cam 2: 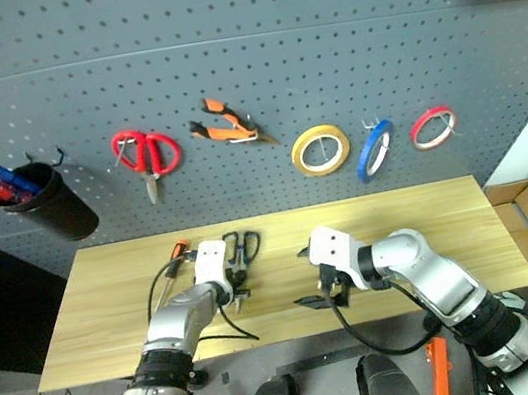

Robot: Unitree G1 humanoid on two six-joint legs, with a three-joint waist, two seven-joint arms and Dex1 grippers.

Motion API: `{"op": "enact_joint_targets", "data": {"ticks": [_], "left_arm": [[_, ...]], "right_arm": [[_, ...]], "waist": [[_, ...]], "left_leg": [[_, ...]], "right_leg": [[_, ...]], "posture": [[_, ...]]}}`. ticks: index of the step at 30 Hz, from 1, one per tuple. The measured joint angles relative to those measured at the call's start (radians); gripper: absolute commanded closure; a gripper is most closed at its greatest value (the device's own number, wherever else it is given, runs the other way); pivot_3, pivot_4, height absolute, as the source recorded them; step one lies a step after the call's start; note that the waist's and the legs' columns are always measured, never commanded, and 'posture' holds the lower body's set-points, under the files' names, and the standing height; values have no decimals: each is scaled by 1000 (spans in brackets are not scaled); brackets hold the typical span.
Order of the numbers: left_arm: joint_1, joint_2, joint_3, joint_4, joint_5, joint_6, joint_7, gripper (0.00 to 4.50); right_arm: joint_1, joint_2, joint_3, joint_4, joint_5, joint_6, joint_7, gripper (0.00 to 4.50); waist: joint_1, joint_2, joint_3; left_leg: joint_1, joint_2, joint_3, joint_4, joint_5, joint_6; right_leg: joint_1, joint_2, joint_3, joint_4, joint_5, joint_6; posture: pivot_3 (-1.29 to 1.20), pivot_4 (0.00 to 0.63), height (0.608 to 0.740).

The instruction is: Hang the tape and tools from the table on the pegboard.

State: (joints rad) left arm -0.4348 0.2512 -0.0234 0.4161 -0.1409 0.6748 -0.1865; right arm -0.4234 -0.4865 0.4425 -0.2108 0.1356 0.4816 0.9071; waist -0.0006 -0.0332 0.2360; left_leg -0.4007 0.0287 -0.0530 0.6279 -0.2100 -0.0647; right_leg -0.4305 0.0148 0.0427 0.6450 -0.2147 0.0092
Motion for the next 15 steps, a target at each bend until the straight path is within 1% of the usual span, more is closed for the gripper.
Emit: {"op": "enact_joint_targets", "data": {"ticks": [4,7,11,13,15], "left_arm": [[22,-11,19,-35,2,15,0,4005],[73,-17,31,-111,-3,40,0,4005],[205,-10,30,-290,11,36,11,4005],[268,-15,33,-402,21,4,30,4005],[313,-27,38,-501,28,-33,52,4005]], "right_arm": [[0,0,-2,1,1,-2,2,0],[0,0,-23,0,4,-2,2,0],[25,10,-73,-13,23,-2,-20,0],[44,44,-112,-32,46,-2,-45,0],[56,83,-135,-55,68,-5,-73,0]], "waist": [[0,0,0],[0,0,0],[1,-1,0],[5,-1,0],[10,-1,-1]], "left_leg": [[0,0,0,-1,0,0],[-1,0,0,-1,-1,-1],[-2,1,0,-3,-1,-2],[-7,1,-1,-2,-1,-2],[-9,1,-2,-1,-1,-2]], "right_leg": [[0,0,0,-1,0,0],[0,0,0,-1,2,5],[-3,0,0,-1,2,6],[-8,0,-1,1,2,6],[-10,0,-1,1,2,7]], "posture": [[108,234,740],[118,214,740],[141,183,740],[154,169,740],[168,158,740]]}}
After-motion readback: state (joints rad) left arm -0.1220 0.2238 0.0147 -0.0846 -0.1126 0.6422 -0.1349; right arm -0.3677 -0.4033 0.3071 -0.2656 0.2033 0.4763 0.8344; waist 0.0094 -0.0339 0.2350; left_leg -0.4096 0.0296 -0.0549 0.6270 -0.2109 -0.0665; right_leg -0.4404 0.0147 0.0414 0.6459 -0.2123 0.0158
